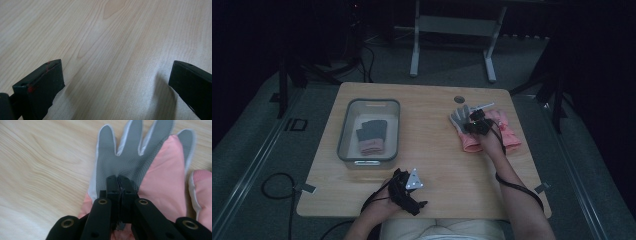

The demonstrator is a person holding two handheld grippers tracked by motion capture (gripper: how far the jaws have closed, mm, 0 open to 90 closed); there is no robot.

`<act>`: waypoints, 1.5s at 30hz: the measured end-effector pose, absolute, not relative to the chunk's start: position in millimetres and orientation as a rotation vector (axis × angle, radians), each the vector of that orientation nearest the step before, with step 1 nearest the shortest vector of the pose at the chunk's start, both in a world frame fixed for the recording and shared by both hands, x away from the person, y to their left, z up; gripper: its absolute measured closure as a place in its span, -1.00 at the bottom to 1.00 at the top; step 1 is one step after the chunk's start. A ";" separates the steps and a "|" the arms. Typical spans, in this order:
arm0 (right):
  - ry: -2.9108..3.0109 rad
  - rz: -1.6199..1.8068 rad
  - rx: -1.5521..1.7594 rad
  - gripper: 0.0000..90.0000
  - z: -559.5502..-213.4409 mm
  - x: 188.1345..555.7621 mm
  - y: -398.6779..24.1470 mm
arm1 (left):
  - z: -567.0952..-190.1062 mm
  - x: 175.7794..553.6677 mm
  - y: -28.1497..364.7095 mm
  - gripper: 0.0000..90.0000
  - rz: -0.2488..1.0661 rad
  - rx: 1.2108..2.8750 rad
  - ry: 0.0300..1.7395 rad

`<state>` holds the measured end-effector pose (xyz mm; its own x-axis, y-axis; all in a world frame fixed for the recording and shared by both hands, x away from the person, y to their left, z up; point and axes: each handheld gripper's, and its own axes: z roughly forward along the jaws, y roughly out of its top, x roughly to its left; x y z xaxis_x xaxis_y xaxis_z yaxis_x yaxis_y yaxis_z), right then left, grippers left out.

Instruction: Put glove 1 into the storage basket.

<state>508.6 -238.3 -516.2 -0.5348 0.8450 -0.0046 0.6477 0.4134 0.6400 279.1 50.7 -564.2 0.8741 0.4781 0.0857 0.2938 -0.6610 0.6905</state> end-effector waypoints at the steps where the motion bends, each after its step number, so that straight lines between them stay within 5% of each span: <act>1: 2.340 0.853 1.280 0.97 -513.0 504.9 -237.9 | -564.1 278.6 50.9 -1.00 0.347 2.328 0.557; 18: 2.094 1.140 1.402 0.97 -437.6 401.5 -222.6 | -563.5 273.3 50.2 -1.00 0.385 2.304 0.553; 29: 2.080 1.119 1.493 0.97 -475.1 369.0 -201.3 | -564.8 273.0 48.7 -1.00 0.411 2.316 0.537; 45: 2.136 0.923 1.552 0.96 -525.4 406.1 -170.3 | -564.9 271.5 50.5 -1.00 0.404 2.318 0.529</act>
<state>406.1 -170.3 -525.4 -0.3435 0.9341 0.0976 0.7114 0.1909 0.6764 271.5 50.5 -564.9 0.8670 0.4795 0.1351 0.2560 -0.6615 0.7049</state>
